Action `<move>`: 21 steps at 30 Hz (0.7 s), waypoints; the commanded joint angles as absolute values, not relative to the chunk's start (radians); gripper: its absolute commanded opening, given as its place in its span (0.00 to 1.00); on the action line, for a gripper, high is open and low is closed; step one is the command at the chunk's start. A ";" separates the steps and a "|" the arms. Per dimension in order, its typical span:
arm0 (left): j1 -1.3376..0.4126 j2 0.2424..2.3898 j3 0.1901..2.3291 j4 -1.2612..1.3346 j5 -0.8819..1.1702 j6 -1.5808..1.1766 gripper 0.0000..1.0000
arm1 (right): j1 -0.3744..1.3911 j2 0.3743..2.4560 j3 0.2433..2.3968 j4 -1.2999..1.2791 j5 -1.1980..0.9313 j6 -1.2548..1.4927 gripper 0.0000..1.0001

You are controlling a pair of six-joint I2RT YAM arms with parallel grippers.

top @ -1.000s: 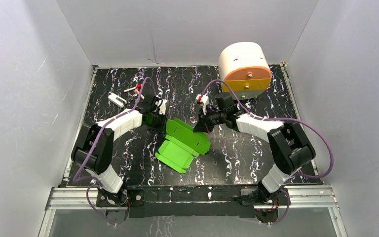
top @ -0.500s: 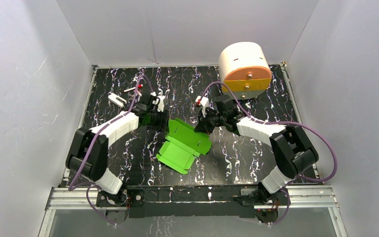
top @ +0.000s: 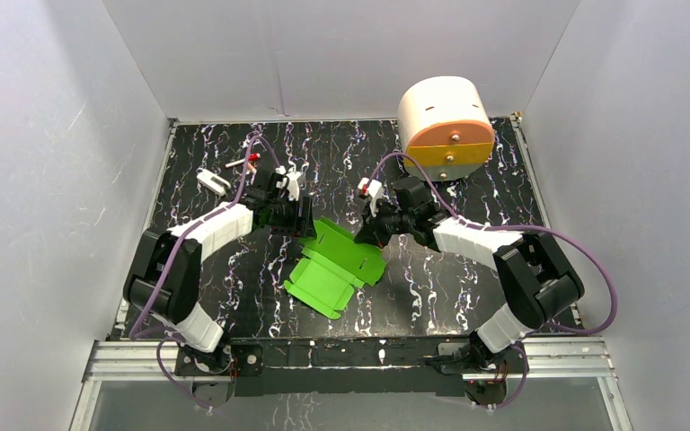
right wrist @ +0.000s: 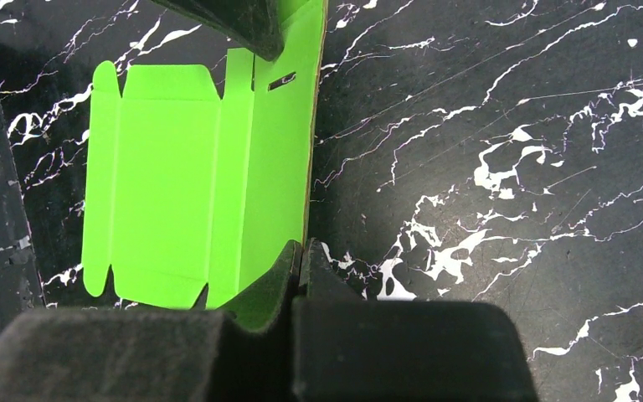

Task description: Fold the paper box

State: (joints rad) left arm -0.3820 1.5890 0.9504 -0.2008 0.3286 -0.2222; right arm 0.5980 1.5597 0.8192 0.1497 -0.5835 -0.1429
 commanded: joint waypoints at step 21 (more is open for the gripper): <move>-0.217 1.679 0.959 -0.113 0.586 -0.419 0.62 | 0.646 1.583 0.803 0.233 -0.611 -0.198 0.00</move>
State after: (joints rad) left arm -0.2413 1.6661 0.9501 -0.1089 0.5823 -0.3943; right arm 0.6167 1.5684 0.8021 0.1917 -0.5915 -0.1589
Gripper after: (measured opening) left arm 0.618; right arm 0.019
